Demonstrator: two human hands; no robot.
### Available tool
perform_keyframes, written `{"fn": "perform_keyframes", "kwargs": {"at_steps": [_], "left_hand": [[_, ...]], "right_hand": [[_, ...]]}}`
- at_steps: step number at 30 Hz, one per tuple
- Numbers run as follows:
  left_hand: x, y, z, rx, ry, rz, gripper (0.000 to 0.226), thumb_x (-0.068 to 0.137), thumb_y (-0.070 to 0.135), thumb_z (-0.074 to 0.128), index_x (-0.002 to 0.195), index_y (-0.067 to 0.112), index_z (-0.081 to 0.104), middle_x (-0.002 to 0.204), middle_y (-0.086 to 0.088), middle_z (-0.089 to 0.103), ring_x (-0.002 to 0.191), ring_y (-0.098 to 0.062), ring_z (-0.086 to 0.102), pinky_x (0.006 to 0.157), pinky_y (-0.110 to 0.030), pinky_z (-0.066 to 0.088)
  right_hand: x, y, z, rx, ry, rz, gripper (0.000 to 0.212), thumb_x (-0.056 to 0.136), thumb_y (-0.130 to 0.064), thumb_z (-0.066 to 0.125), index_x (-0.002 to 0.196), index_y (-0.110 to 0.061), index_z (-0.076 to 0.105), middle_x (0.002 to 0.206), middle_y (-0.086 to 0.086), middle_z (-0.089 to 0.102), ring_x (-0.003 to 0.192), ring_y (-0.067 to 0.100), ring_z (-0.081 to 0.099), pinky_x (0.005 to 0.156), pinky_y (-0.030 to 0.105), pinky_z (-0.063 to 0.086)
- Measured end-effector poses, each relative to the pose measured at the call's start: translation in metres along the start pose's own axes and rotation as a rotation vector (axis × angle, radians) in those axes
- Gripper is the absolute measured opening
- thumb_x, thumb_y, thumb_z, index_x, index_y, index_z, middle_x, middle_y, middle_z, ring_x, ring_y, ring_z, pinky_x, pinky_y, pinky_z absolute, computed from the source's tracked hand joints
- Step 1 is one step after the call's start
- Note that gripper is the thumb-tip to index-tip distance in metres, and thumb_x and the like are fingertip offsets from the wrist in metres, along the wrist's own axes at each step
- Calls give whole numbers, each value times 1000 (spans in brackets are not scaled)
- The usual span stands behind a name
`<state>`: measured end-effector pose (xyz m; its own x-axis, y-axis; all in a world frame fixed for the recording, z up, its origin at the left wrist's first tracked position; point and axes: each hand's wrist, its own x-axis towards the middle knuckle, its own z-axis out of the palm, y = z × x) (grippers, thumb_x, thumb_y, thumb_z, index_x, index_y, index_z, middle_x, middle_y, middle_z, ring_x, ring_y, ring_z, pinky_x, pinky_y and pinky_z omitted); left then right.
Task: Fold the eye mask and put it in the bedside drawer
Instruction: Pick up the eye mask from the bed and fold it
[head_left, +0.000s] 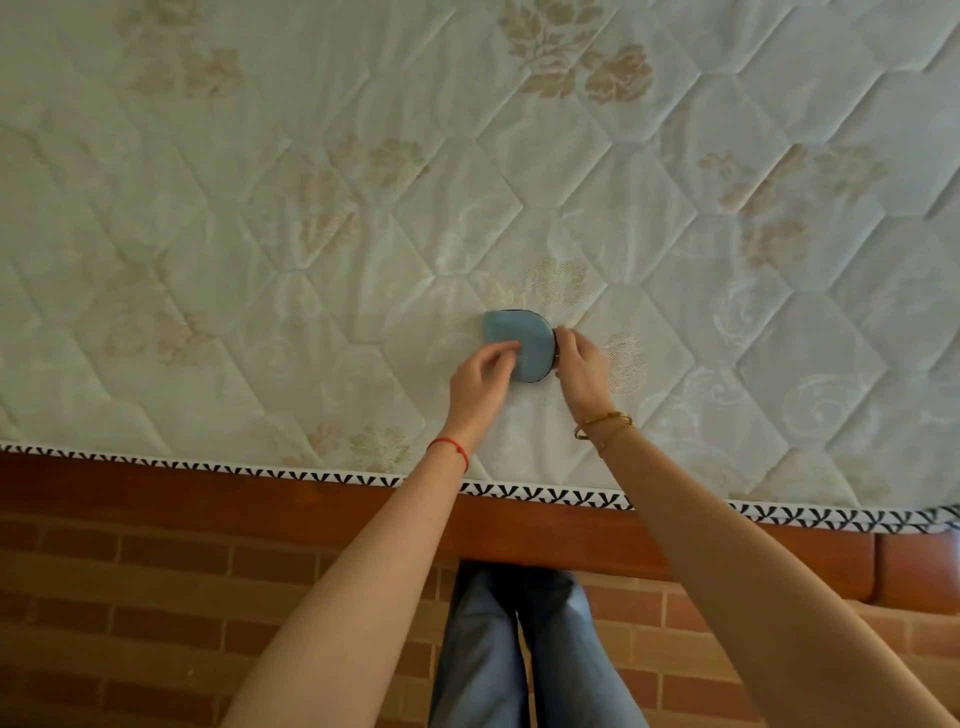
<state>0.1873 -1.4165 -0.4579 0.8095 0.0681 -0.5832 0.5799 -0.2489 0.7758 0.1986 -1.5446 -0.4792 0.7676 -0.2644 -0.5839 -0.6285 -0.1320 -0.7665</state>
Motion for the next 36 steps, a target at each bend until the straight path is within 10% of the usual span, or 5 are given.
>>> {"fn": "perform_keyframes", "kwargs": {"at_steps": [13,20,28,36], "left_hand": [[20,-17,-4,167,291,11,26,85,8,63,111,7,66,107,-4,70,86,-5,59,75,-5,43],[27,-19,-2,152,122,-125,36,85,20,67,119,9,64,115,-8,70,93,-10,60,87,-22,46],[-13,11,-21,-174,11,-236,43,82,6,70,123,1,57,112,-15,66,100,-25,65,89,-33,54],[-107,69,-42,-190,-132,-136,40,82,12,72,118,10,58,115,-15,66,107,-25,64,90,-31,55]], "right_hand": [[28,20,-3,-332,76,-3,28,80,-19,66,102,-6,56,80,1,58,76,18,54,57,25,37],[29,13,-3,-346,34,23,17,78,-11,62,93,-4,63,85,6,62,78,20,56,61,25,41],[-14,-14,-31,14,-12,148,21,78,-4,68,97,-3,61,91,14,69,83,29,67,84,44,56],[-121,-65,-83,335,-96,112,30,83,1,65,113,5,62,95,13,68,89,24,67,72,21,58]]}}
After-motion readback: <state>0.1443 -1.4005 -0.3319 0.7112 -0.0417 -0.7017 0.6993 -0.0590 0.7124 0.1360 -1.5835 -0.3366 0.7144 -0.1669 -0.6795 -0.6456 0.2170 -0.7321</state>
